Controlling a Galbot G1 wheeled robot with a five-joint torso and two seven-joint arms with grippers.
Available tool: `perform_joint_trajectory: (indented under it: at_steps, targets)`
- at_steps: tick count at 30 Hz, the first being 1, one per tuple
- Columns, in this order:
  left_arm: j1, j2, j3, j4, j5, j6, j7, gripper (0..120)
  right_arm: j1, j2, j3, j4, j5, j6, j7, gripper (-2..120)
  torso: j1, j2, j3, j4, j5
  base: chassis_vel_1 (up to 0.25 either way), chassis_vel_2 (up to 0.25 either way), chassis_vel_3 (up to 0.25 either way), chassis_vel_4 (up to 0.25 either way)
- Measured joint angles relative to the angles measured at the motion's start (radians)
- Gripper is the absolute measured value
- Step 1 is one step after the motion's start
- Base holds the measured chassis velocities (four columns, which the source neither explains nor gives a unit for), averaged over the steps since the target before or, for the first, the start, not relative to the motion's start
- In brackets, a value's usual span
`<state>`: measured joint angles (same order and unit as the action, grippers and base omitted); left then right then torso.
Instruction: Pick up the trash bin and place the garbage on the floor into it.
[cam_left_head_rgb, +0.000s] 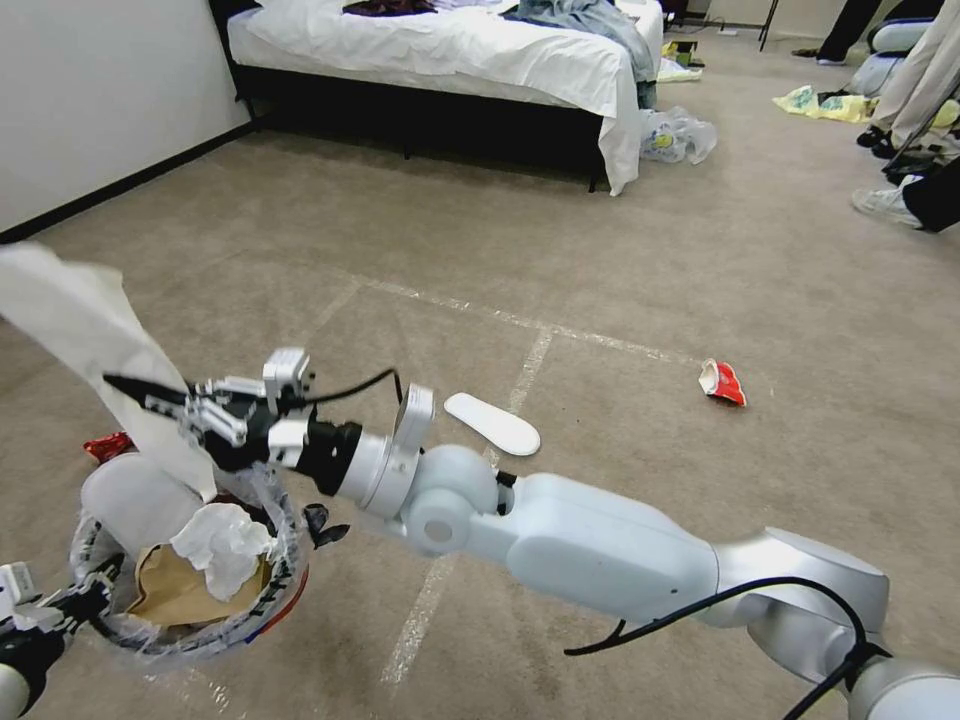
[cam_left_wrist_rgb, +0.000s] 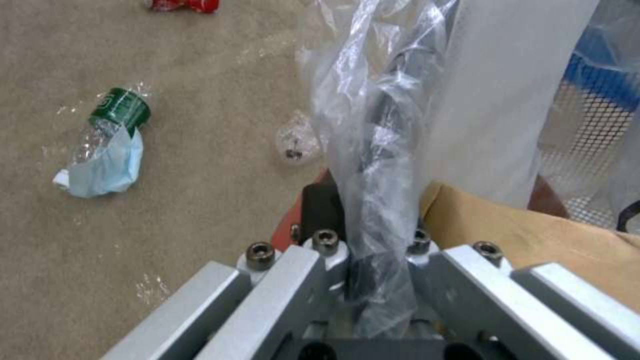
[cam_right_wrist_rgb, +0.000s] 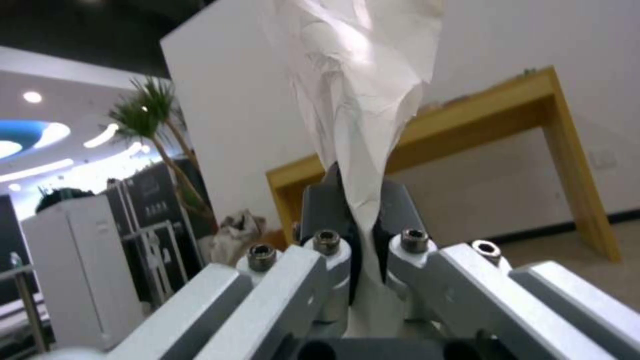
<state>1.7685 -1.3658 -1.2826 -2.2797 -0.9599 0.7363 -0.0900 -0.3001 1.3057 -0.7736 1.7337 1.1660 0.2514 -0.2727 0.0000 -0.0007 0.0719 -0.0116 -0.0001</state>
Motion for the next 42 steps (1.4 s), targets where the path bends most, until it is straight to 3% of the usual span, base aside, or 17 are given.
perform_joint_trajectory:
  at_steps: [16, 42]
  targets:
    - [0.011, 0.002, 0.000, -0.017, -0.004, 0.000, -0.001, 1, -0.049, -0.015, 0.000, -0.011, -0.054, 0.013, -0.016, 1, 0.000, 0.000, 0.000, 0.0001, 0.0001, 0.000, 0.000, 0.000, 0.000]
    - [0.006, 0.000, -0.001, -0.016, -0.011, -0.001, -0.001, 1, -0.073, 0.038, -0.085, -0.135, -0.095, 0.041, -0.033, 1, 0.000, 0.000, 0.000, 0.0001, 0.0000, 0.000, 0.000, 0.000, 0.000]
